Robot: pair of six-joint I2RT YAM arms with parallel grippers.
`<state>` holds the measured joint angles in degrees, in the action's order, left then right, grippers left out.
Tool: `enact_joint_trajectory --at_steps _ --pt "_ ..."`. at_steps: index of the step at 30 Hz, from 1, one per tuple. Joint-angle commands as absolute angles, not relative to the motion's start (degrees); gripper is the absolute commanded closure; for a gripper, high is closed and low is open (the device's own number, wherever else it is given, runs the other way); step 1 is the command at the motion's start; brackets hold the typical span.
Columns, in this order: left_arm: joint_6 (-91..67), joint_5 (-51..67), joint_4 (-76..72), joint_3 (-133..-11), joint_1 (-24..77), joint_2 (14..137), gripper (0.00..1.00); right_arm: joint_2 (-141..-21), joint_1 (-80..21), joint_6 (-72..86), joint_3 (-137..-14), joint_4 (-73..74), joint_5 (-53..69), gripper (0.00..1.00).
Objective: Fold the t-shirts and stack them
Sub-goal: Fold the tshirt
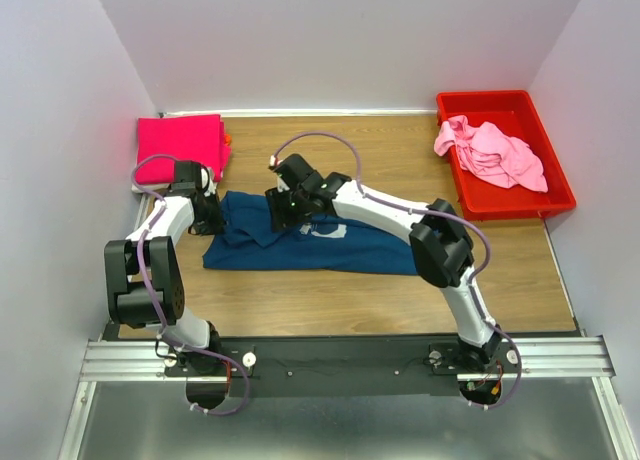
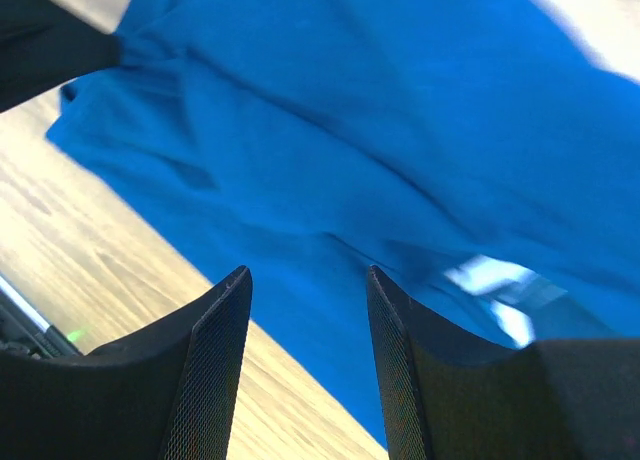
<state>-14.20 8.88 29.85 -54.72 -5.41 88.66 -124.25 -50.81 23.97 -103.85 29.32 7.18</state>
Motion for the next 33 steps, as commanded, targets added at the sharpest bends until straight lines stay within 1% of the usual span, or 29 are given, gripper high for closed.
enact_joint_trajectory --at_steps 1,9,19,25,28,31,32,33 --pt "-11.78 11.69 29.00 -55.37 -5.98 90.09 1.00 -128.23 -53.34 24.34 -108.01 28.48 11.33 0.43" --pt "-10.64 13.00 29.88 -56.51 -6.33 90.53 1.00 -132.89 -55.28 25.14 -111.97 28.65 11.87 0.43" --pt "-10.63 14.33 29.97 -56.43 -6.50 89.74 1.00 -136.67 -55.72 24.44 -112.94 29.18 8.27 0.43" --pt "-10.63 14.85 29.71 -56.07 -6.42 89.82 1.00 -138.69 -55.90 23.65 -114.61 29.44 7.12 0.46" --pt "-10.63 15.12 29.80 -56.25 -6.50 90.17 1.00 -139.04 -56.16 23.55 -114.96 30.14 5.54 0.51" --pt "-10.55 15.29 29.97 -56.34 -6.42 89.74 1.00 -138.52 -56.16 23.64 -114.52 30.67 2.91 0.63" --pt "-10.55 15.38 29.80 -56.25 -6.42 89.56 1.00 -138.08 -56.16 23.64 -114.35 30.76 1.77 0.71" --pt "-10.55 15.55 29.79 -56.16 -6.50 89.30 1.00 -137.99 -56.16 23.64 -114.26 30.85 1.41 0.75"
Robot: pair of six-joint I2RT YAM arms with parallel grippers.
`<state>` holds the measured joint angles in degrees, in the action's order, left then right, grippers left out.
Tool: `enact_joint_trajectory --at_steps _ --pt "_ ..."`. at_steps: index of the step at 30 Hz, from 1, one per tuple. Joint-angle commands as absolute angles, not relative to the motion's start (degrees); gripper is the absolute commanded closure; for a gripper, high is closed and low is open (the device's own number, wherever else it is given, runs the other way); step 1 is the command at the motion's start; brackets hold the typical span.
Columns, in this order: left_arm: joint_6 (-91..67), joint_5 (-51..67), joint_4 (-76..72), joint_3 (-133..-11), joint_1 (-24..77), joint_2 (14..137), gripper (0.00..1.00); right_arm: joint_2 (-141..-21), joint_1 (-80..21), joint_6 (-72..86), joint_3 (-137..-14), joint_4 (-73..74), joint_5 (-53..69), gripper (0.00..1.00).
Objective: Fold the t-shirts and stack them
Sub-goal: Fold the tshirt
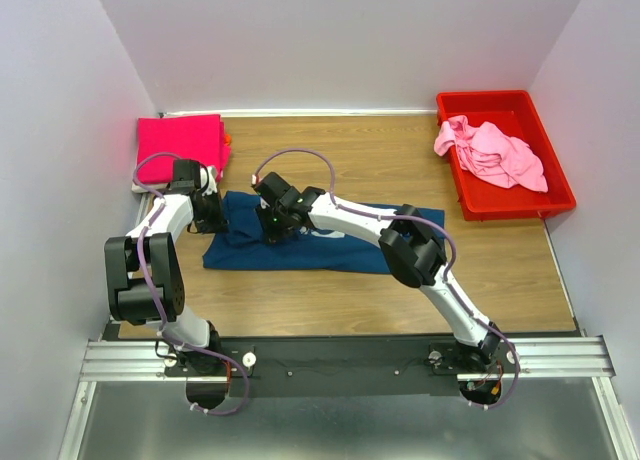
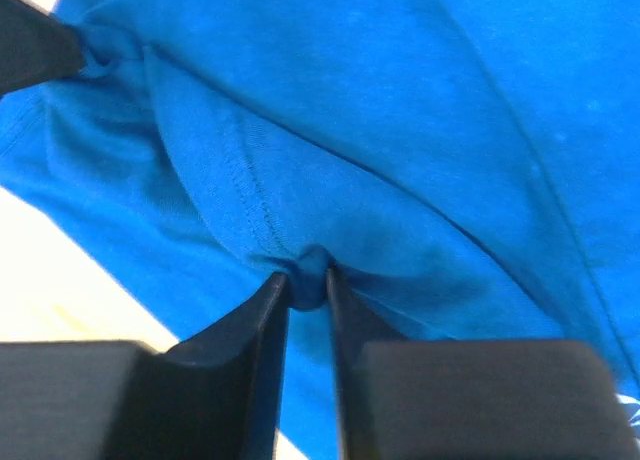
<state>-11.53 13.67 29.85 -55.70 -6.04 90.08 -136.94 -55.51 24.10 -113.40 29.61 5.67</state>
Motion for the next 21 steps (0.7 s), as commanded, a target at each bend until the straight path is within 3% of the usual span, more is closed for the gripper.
enact_joint_trajectory --at_steps 1,9,21 --pt "-10.63 15.90 29.79 -55.99 -6.42 89.04 1.00 -137.90 -56.16 23.73 -114.26 31.02 0.97 0.78" --pt "-10.81 17.22 30.58 -53.97 -6.42 84.82 1.00 -131.59 -56.16 22.85 -113.38 31.38 -1.76 0.91" --pt "-11.86 16.70 33.40 -49.75 -6.42 78.93 0.96 -123.75 -56.25 20.66 -104.16 34.89 -0.35 0.92"
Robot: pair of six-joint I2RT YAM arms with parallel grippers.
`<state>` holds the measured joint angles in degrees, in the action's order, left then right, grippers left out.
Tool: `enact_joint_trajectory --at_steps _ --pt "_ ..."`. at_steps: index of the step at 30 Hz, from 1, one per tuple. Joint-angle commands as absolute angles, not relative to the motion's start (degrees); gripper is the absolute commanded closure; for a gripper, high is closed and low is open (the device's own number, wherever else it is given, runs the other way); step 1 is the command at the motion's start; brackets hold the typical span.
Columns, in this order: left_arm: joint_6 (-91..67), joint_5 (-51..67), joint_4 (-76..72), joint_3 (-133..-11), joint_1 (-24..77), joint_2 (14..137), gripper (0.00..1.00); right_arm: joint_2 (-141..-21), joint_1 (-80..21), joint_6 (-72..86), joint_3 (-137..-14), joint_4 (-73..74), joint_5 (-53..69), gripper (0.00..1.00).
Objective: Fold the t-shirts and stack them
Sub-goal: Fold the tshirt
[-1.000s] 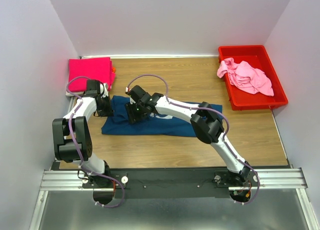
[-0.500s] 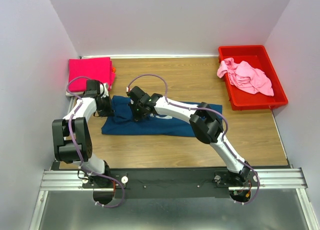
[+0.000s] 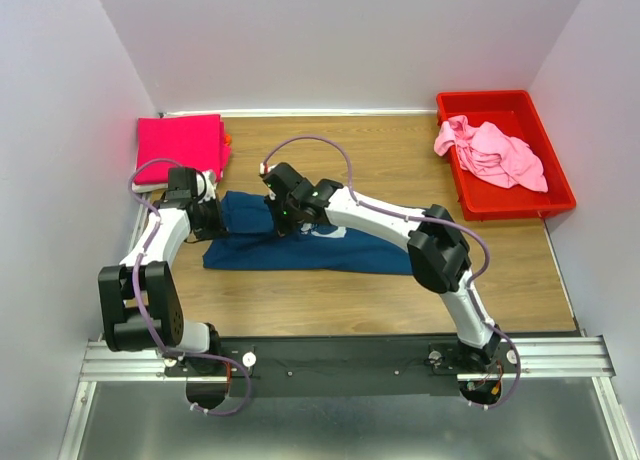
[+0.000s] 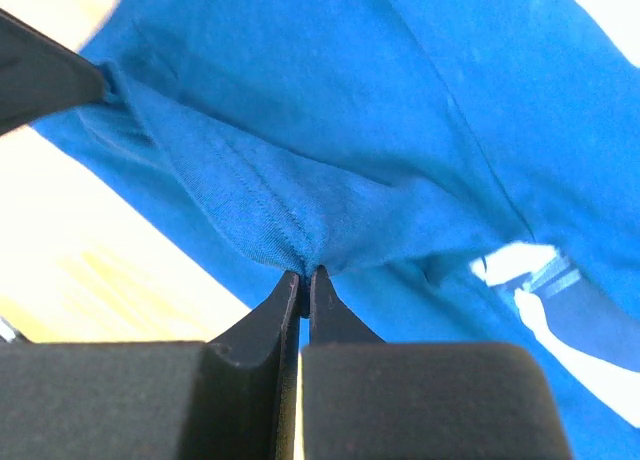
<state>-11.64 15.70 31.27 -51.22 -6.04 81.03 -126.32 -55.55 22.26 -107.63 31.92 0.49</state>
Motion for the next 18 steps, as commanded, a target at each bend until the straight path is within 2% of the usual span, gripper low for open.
enact_joint_trajectory --at_steps 1,10,12,15,18 --pt "-12.13 16.96 33.66 -49.49 -6.42 78.58 0.96 -123.40 -56.16 20.05 -103.72 34.98 -0.35 0.92" --pt "-13.10 20.91 35.33 -45.71 -6.33 73.22 0.75 -120.15 -56.16 16.88 -100.29 37.79 1.32 0.92" --pt "-13.36 20.83 36.65 -44.83 -6.33 72.34 0.62 -119.80 -56.16 16.61 -99.23 38.06 1.23 0.92" --pt "-14.06 20.83 38.49 -44.30 -6.33 69.88 0.54 -119.18 -56.16 16.26 -98.53 38.23 1.32 0.92" --pt "-15.29 20.83 39.99 -45.61 -6.42 68.20 0.53 -119.18 -56.16 16.00 -98.35 38.58 1.93 0.92"
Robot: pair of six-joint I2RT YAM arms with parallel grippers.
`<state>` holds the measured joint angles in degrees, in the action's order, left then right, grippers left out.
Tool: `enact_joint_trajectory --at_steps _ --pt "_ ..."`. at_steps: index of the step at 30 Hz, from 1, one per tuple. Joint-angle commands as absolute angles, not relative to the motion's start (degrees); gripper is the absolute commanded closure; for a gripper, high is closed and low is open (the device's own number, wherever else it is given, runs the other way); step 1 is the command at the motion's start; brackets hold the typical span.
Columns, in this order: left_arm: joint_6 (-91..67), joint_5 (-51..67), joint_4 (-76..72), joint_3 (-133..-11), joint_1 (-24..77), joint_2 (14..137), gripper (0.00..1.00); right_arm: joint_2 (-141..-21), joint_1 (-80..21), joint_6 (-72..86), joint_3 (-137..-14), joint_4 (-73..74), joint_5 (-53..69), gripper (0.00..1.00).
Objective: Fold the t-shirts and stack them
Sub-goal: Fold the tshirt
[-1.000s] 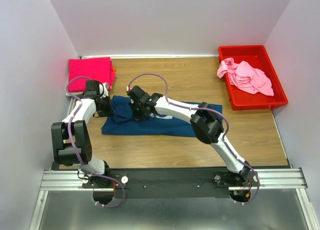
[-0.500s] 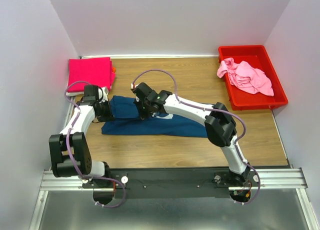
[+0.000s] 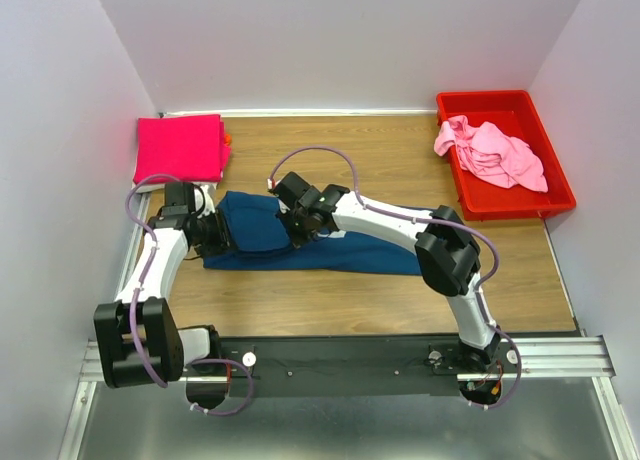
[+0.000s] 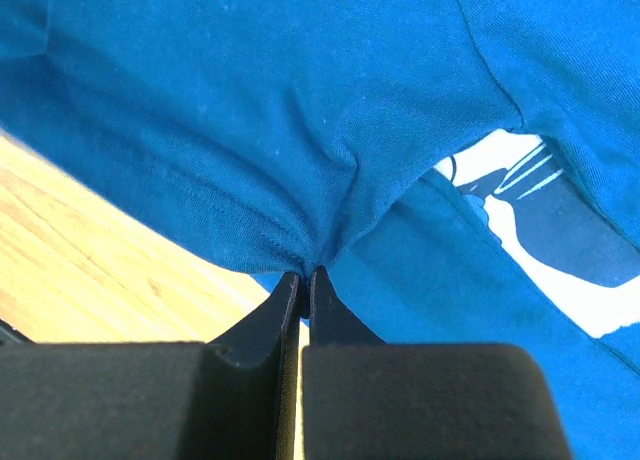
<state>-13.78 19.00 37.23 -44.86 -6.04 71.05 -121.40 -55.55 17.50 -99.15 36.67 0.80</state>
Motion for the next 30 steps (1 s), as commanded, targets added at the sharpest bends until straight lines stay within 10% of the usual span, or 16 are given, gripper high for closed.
enact_joint_trajectory --at_steps 1,8,18,30 --pt "-15.81 20.74 40.34 -46.14 -6.42 67.94 0.53 -119.35 -56.16 15.82 -98.35 38.76 2.11 0.92" --pt "-21.88 19.42 37.10 -50.54 -6.33 65.82 0.53 -119.97 -56.16 14.24 -98.00 40.34 2.64 0.86" --pt "-21.80 18.63 24.18 -57.89 -6.33 83.39 0.53 -117.16 -55.46 14.85 -97.65 42.45 -4.74 0.33" --pt "-19.60 11.87 25.13 -76.45 -6.33 104.32 0.53 -109.96 -32.55 21.36 -93.78 42.28 -1.95 0.32"
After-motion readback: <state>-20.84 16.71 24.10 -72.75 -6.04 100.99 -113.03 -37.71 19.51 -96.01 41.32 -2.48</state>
